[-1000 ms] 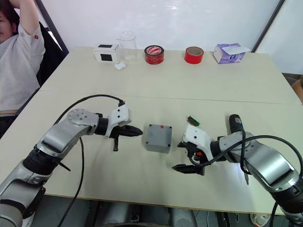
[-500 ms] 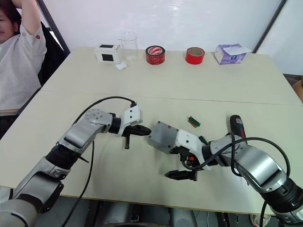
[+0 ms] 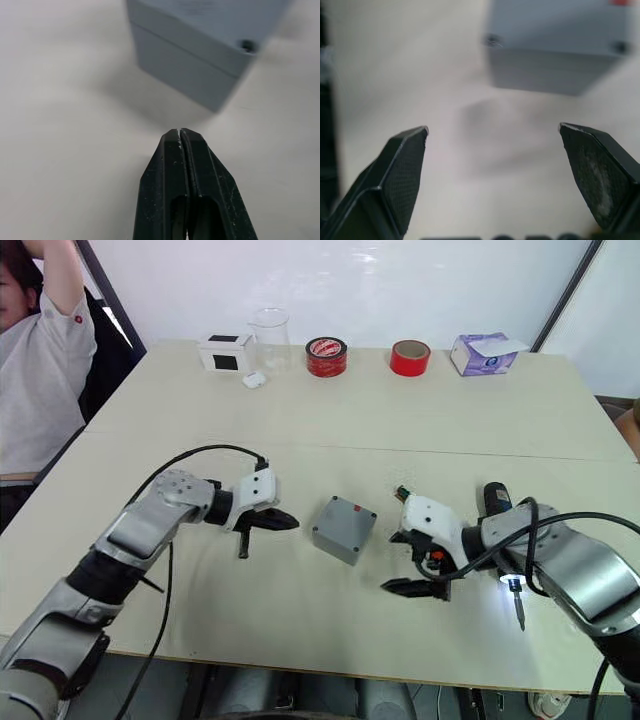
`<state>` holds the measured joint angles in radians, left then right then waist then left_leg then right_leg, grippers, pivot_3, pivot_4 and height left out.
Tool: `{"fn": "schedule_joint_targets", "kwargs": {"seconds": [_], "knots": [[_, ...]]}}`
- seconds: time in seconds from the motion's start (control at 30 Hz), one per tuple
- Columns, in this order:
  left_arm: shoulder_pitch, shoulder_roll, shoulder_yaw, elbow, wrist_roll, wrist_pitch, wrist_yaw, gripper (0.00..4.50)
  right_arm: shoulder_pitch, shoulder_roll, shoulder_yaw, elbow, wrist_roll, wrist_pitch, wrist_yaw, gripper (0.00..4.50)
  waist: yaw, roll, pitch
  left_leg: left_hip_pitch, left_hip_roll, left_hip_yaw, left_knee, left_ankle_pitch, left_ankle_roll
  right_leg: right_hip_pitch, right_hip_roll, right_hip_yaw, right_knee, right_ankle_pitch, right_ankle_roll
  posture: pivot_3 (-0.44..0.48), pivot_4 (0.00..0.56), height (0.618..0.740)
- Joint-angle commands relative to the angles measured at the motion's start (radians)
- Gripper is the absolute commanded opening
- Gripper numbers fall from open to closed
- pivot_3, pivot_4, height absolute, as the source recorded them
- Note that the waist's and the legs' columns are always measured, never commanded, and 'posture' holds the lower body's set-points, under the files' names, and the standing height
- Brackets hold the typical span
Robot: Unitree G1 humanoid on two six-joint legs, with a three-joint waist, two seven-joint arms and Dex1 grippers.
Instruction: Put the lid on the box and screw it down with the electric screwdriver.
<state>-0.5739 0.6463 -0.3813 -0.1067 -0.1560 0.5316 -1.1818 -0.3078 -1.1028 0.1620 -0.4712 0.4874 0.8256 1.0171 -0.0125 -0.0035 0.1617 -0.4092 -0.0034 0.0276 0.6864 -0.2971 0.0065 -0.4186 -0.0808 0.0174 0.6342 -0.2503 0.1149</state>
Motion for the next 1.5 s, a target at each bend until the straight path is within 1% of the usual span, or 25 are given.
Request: {"fn": "schedule_joint_targets", "kwargs": {"seconds": [0.03, 0.1, 0.17, 0.27, 0.33, 0.43, 0.53, 0.7, 0.9, 1.0, 1.1, 1.23, 1.33, 1.5], "knots": [[0.044, 0.045, -0.001, -0.15, -0.046, 0.043, -0.046, 0.0, -0.081, 0.015, 0.069, 0.123, -0.147, -0.139, 0.019, 4.38, 0.0, 0.0, 0.0, 0.0, 0.0, 0.0, 0.0, 0.0, 0.0, 0.0, 0.0, 0.0, 0.0, 0.0, 0.0, 0.0, 0.15, 0.74], [0.062, 0.048, -0.001, -0.188, -0.063, 0.064, -0.048, 0.0, -0.136, 0.056, 0.115, 0.2, -0.202, -0.184, 0.024, 4.38, -0.002, 0.0, 0.0, 0.0, 0.0, 0.0, 0.0, 0.0, 0.0, 0.0, 0.0, 0.0, 0.0, 0.0, 0.0, 0.0, 0.15, 0.74], [0.063, 0.029, -0.007, -0.192, -0.066, 0.079, -0.031, 0.0, -0.187, 0.101, 0.142, 0.256, -0.225, -0.214, 0.044, 4.38, 0.0, -0.001, 0.0, 0.001, 0.0, 0.0, 0.0, 0.0, 0.0, 0.0, 0.0, 0.0, 0.001, 0.0, 0.0, 0.0, 0.15, 0.74], [0.056, -0.005, -0.029, -0.172, -0.047, 0.069, -0.005, 0.0, -0.235, 0.149, 0.177, 0.316, -0.266, -0.273, 0.083, 4.38, 0.001, -0.001, 0.0, 0.001, 0.0, 0.0, 0.0, 0.0, 0.0, 0.0, 0.0, 0.0, 0.001, 0.0, 0.0, 0.0, 0.15, 0.74], [0.048, -0.039, -0.044, -0.146, -0.029, 0.056, 0.024, 0.0, -0.245, 0.156, 0.205, 0.331, -0.297, -0.324, 0.125, 4.38, 0.004, -0.001, 0.0, 0.001, 0.0, 0.0, 0.0, 0.0, 0.0, 0.0, 0.0, 0.0, 0.001, 0.0, 0.0, 0.0, 0.15, 0.74], [0.039, -0.069, -0.059, -0.105, 0.003, 0.02, 0.056, 0.0, -0.242, 0.166, 0.216, 0.327, -0.305, -0.353, 0.169, 4.38, 0.005, -0.001, 0.0, 0.001, -0.001, 0.0, 0.0, 0.0, 0.0, 0.001, 0.0, 0.0, 0.0, 0.0, 0.0, 0.0, 0.15, 0.74], [0.015, -0.1, -0.045, -0.045, 0.013, -0.004, 0.082, 0.0, -0.22, 0.162, 0.222, 0.296, -0.302, -0.351, 0.215, 4.38, 0.003, -0.001, 0.0, 0.001, -0.001, 0.0, 0.0, 0.0, 0.0, 0.001, 0.0, 0.0, 0.0, 0.0, 0.0, 0.0, 0.15, 0.74], [-0.006, -0.133, 0.0, 0.01, 0.01, -0.01, 0.136, 0.0, -0.13, 0.15, 0.176, 0.184, -0.254, -0.258, 0.218, 4.38, 0.002, -0.001, 0.0, 0.001, 0.0, 0.0, 0.0, 0.0, 0.0, 0.001, 0.0, 0.0, 0.0, 0.0, 0.0, 0.0, 0.15, 0.74], [-0.015, -0.142, 0.01, 0.02, 0.001, -0.009, 0.134, 0.0, -0.058, 0.159, 0.121, 0.056, -0.183, -0.145, 0.189, 4.38, 0.002, -0.001, 0.0, 0.001, 0.0, 0.0, 0.0, 0.0, 0.0, 0.001, 0.0, 0.0, 0.001, 0.0, 0.0, 0.0, 0.15, 0.74], [-0.014, -0.139, 0.005, 0.015, 0.001, -0.01, 0.125, 0.0, -0.043, 0.158, 0.111, 0.035, -0.181, -0.122, 0.167, 4.38, 0.003, -0.001, 0.0, 0.001, 0.0, 0.0, 0.0, 0.0, 0.0, 0.001, 0.0, 0.0, 0.001, 0.0, 0.0, 0.0, 0.15, 0.74], [-0.009, -0.122, -0.001, 0.0, -0.004, 0.002, 0.102, 0.0, -0.055, 0.117, 0.111, 0.091, -0.242, -0.17, 0.159, 4.38, 0.003, -0.001, 0.0, 0.001, 0.0, 0.0, 0.0, 0.0, 0.0, 0.001, 0.0, 0.0, 0.001, 0.0, 0.0, 0.0, 0.15, 0.74], [0.009, -0.087, -0.008, -0.043, -0.02, 0.026, 0.059, 0.0, -0.108, 0.115, 0.098, 0.161, -0.275, -0.209, 0.146, 4.38, -0.001, -0.001, 0.0, 0.001, 0.0, 0.0, 0.0, 0.0, 0.0, 0.001, 0.0, 0.0, 0.001, 0.0, 0.0, 0.0, 0.15, 0.74], [0.019, -0.065, -0.01, -0.069, -0.028, 0.043, 0.045, 0.0, -0.136, 0.133, 0.119, 0.194, -0.308, -0.24, 0.142, 4.38, 0.001, -0.001, 0.0, 0.001, 0.0, 0.0, 0.0, 0.0, 0.0, 0.0, 0.0, 0.0, 0.001, 0.0, 0.0, 0.0, 0.15, 0.74], [0.03, -0.043, 0.002, -0.084, -0.028, 0.056, 0.053, 0.0, -0.176, 0.207, 0.152, 0.241, -0.342, -0.275, 0.119, 4.38, 0.001, -0.001, 0.0, 0.001, 0.0, 0.0, 0.0, 0.0, 0.0, 0.001, 0.0, 0.0, 0.001, 0.0, 0.0, 0.0, 0.15, 0.74]]}}
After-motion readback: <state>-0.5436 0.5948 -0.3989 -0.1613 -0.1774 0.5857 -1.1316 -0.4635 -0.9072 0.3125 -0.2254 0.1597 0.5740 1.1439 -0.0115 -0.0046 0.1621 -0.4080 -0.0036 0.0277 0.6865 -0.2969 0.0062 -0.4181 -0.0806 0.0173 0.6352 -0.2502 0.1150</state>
